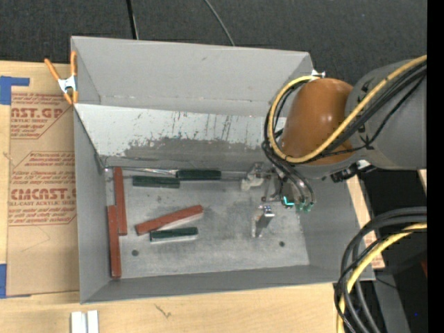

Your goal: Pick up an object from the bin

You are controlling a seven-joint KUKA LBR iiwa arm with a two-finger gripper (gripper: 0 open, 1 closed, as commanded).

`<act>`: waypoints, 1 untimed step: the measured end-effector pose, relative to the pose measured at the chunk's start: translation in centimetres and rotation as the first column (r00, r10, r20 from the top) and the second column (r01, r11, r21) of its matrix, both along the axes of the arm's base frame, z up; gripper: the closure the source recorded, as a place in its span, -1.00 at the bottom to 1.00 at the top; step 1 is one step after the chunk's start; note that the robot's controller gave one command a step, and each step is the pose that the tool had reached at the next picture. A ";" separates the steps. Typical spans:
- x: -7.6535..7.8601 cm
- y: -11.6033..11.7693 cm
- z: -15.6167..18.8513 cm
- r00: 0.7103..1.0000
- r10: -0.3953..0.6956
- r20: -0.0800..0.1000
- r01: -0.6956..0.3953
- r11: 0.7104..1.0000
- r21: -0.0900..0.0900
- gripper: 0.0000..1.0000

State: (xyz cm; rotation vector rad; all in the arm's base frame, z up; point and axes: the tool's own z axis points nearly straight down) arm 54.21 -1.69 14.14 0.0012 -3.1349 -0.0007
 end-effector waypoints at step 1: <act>0.0 0.0 0.2 1.000 0.000 0.002 0.000 1.000 0.000 -1.00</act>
Offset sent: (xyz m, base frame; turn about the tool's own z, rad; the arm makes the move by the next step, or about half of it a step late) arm 0.0104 -0.0444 0.1111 -0.2527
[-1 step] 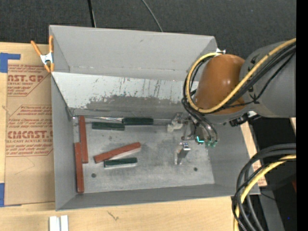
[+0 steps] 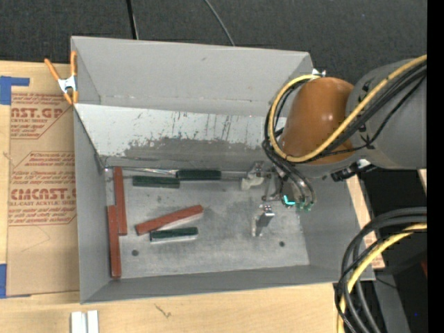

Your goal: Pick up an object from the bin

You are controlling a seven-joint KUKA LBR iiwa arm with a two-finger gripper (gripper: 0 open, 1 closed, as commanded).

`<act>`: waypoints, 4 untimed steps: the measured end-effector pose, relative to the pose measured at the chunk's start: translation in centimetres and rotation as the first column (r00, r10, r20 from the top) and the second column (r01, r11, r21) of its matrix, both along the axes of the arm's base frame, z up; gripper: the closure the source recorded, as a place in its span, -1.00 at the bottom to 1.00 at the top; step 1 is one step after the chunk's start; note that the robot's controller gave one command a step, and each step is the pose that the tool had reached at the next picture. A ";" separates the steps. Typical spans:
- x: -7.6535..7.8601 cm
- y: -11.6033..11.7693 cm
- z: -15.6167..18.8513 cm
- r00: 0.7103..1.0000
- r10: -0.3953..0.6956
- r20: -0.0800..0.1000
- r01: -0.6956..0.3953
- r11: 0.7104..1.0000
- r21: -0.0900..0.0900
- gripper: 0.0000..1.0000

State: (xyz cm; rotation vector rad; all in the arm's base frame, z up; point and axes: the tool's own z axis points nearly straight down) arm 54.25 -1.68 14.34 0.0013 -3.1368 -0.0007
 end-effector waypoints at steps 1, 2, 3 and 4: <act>0.3 -1.3 3.5 0.996 0.084 0.001 -0.084 0.996 0.001 -1.00; -1.5 2.5 1.8 0.998 0.062 0.013 -0.062 0.998 -0.002 -1.00; 1.2 3.6 -3.6 0.993 0.120 0.013 -0.120 0.993 0.004 -1.00; -2.0 8.6 -6.6 0.993 0.111 0.025 -0.111 0.994 0.001 1.00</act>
Offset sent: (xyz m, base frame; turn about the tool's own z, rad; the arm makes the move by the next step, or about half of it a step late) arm -0.0446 0.0921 -0.0275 -0.0004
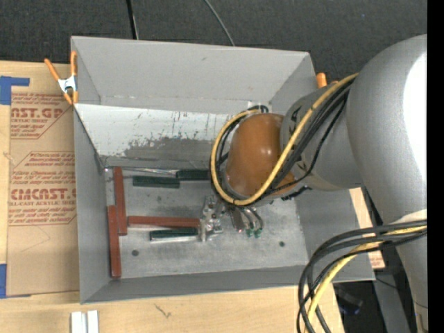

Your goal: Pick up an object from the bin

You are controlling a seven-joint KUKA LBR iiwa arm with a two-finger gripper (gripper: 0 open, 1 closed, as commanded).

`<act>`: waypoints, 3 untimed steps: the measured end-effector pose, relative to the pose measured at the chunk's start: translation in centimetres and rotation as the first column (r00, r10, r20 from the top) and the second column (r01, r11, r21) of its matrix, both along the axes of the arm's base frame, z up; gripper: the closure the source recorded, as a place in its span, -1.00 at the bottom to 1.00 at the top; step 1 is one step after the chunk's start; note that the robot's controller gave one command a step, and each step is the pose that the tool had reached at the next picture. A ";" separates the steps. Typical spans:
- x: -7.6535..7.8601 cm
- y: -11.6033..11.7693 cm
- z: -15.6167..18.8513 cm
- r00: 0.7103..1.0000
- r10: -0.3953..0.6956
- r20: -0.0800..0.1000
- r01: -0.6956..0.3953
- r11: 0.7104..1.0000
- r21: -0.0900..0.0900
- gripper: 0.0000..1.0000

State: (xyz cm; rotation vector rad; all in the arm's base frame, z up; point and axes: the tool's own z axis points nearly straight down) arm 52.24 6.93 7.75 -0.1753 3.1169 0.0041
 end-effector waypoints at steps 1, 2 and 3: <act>0.0 0.0 0.0 1.000 0.000 0.000 0.000 1.000 0.000 1.00; 0.6 1.1 3.7 1.000 0.014 -0.025 -0.014 1.000 -0.004 1.00; 1.6 3.2 5.7 0.999 0.043 -0.007 -0.043 0.999 -0.002 1.00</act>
Offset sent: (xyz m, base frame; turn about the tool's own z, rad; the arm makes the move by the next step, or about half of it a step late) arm 0.0338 0.0386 0.1332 -0.0439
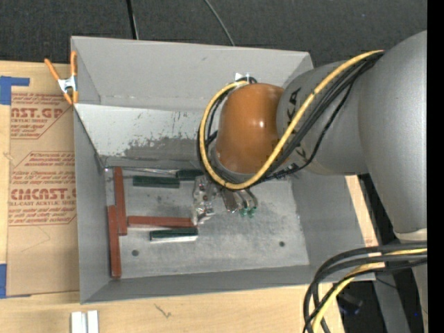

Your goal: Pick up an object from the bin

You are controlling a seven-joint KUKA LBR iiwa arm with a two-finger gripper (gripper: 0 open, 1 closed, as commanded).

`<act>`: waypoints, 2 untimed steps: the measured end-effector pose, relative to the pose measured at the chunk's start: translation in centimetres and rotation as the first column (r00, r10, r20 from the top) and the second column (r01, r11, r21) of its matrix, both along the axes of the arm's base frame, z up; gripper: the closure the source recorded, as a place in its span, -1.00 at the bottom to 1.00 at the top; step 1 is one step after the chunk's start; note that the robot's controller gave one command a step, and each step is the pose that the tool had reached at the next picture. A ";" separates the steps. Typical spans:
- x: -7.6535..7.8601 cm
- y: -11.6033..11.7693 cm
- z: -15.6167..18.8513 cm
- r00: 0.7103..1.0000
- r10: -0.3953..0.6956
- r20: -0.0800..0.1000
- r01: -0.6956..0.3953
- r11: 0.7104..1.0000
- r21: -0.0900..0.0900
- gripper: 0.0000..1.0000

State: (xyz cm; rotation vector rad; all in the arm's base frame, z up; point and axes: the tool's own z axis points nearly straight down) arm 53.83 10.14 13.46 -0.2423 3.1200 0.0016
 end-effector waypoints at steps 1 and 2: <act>-1.5 -0.3 1.6 1.000 0.011 -0.025 -0.011 1.000 -0.003 1.00; -1.4 -0.1 10.8 1.000 0.020 -0.009 -0.020 1.000 -0.001 1.00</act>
Offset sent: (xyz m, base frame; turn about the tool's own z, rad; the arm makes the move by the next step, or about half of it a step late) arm -0.0141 -0.0015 0.1081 -0.0197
